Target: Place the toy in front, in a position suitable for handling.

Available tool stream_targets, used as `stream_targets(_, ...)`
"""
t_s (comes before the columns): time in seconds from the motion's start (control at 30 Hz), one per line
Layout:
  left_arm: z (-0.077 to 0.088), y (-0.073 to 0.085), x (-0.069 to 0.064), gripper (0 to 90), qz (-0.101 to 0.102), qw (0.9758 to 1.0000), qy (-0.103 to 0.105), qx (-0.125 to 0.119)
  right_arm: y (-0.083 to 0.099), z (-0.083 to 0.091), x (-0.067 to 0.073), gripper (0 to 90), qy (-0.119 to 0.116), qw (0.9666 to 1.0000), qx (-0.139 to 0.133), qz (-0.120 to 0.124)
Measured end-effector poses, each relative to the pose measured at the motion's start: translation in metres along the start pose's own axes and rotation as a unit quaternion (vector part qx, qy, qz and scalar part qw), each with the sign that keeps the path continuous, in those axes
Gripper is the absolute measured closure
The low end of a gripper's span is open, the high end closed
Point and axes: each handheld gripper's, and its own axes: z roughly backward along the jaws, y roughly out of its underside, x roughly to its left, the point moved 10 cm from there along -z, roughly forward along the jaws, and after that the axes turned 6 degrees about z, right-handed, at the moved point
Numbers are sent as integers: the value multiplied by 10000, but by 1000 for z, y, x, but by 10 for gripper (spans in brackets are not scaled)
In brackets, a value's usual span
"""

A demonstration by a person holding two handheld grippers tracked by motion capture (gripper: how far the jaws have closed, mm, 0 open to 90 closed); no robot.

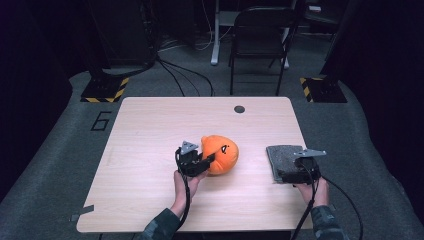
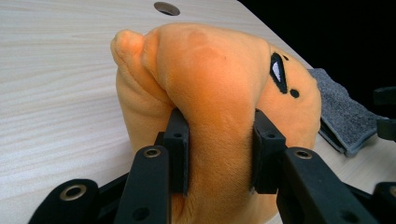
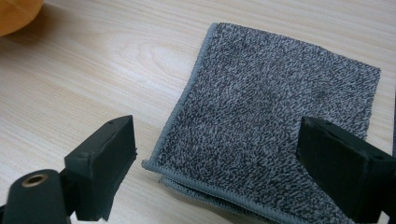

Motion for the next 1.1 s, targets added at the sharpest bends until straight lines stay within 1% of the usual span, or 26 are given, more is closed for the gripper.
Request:
stream_targets(0.03,-1,1,0,654,9,10000,-25,1,0,0,0,112,11,10000,-8,-27)
stream_targets(0.2,-9,8,2,641,-3,9999,-99,88,0,0,0,113,3,10000,-19,21)
stream_targets(0.23,-10,10,3,635,-18,9999,-113,121,0,0,0,113,-3,10000,7,22)
stream_targets(0.27,-11,11,4,630,-28,9998,-125,122,-1,-1,0,113,-4,10000,-25,72)
stream_targets(0.3,-11,12,5,624,-60,9998,-161,103,-1,-1,0,113,-15,10000,-23,73)
stream_targets(0.37,-11,12,5,602,-98,9998,-161,108,-1,-1,0,113,-5,10000,-19,74)
stream_targets(0.43,-10,12,5,538,-169,9996,-175,136,-1,-1,0,113,-3,10000,-20,66)
stream_targets(0.53,-9,9,5,416,-223,9995,-177,143,-1,0,0,113,-7,10000,-20,71)
stream_targets(0.6,-7,7,5,352,-266,9994,-195,138,-1,0,0,113,-8,9999,-28,97)
stream_targets(0.67,-3,5,5,310,-326,9992,-162,156,-1,0,0,113,-11,9999,-43,103)
stream_targets(0.73,2,1,4,276,-392,9991,-111,84,-1,0,-1,113,-5,10000,-31,93)
stream_targets(0.77,5,-2,4,273,-437,9990,-98,39,-1,0,-1,113,-13,10000,-15,86)
stream_targets(0.8,9,-6,4,253,-485,9988,-92,-23,0,1,0,113,-9,10000,1,21)
stream_targets(0.87,18,-12,4,235,-623,9980,-47,-90,0,1,-1,113,-8,10000,-9,43)
stream_targets(0.9,23,-13,5,227,-761,9971,9,-48,-1,1,0,113,1,10000,-9,13)
stream_targets(0.97,30,-16,8,207,-915,9957,60,-94,-1,1,-1,113,-6,10000,-14,44)
stream_targets(1.0,33,-16,11,206,-992,9950,98,-63,-1,1,-1,113,4,10000,-21,65)
stream_targets(1.03,36,-16,15,203,-1028,9947,89,-50,-1,2,-1,113,6,10000,-14,68)
stream_targets(1.07,38,-16,17,200,-1062,9942,162,-61,-1,2,-2,114,12,10000,-30,83)
stream_targets(1.1,39,-13,20,203,-1104,9936,238,18,-2,2,-2,114,15,10000,-27,67)
